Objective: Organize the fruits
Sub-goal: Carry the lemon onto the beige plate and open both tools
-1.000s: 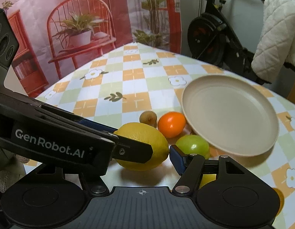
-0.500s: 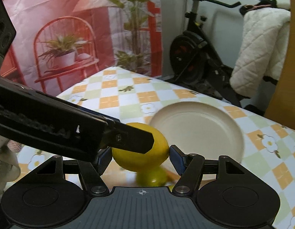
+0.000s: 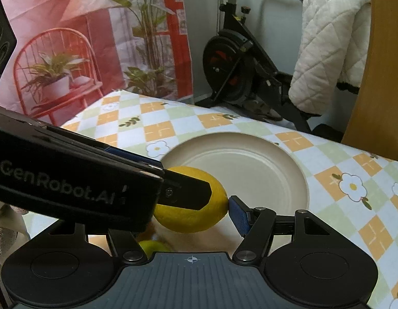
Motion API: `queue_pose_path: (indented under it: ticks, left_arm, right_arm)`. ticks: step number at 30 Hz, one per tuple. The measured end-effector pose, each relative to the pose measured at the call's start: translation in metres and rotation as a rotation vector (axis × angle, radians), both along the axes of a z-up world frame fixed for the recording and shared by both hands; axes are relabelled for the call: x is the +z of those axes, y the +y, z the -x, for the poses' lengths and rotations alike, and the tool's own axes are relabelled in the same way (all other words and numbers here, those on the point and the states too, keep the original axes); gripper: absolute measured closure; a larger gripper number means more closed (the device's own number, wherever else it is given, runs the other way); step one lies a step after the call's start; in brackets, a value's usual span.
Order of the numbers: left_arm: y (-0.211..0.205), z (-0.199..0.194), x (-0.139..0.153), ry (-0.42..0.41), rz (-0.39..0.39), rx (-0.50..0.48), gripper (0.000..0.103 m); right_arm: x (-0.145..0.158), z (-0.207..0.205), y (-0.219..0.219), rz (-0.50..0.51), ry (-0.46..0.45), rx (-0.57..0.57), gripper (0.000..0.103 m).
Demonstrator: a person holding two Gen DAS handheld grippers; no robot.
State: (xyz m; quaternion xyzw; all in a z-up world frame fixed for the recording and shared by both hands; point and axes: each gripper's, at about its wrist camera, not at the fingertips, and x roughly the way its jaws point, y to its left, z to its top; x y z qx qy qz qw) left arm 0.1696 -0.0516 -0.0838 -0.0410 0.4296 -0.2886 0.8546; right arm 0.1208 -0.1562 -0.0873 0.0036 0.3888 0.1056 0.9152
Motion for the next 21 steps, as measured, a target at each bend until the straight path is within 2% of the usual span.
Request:
queue_pose_path:
  ticks: [7, 9, 12, 16, 21]
  left_arm:
    - [0.005, -0.025, -0.017, 0.059, -0.003, 0.022, 0.048]
    - [0.006, -0.031, -0.021, 0.073, -0.014, 0.031, 0.049]
    - [0.013, -0.04, -0.019, 0.11, -0.01, 0.068, 0.049]
    - [0.016, -0.031, -0.002, 0.046, -0.072, 0.107, 0.049]
    - [0.024, 0.006, 0.018, -0.059, -0.127, 0.15, 0.049]
  right_arm:
    - [-0.009, -0.022, -0.001, -0.015, 0.036, 0.018, 0.042]
    - [-0.008, -0.03, -0.002, -0.027, 0.038, 0.037, 0.048]
    - [-0.003, -0.041, -0.001, -0.043, 0.048, 0.057, 0.049]
    - [0.003, -0.044, -0.002, -0.045, 0.072, 0.068, 0.051]
    - [0.013, -0.012, -0.01, -0.041, 0.02, 0.02, 0.051]
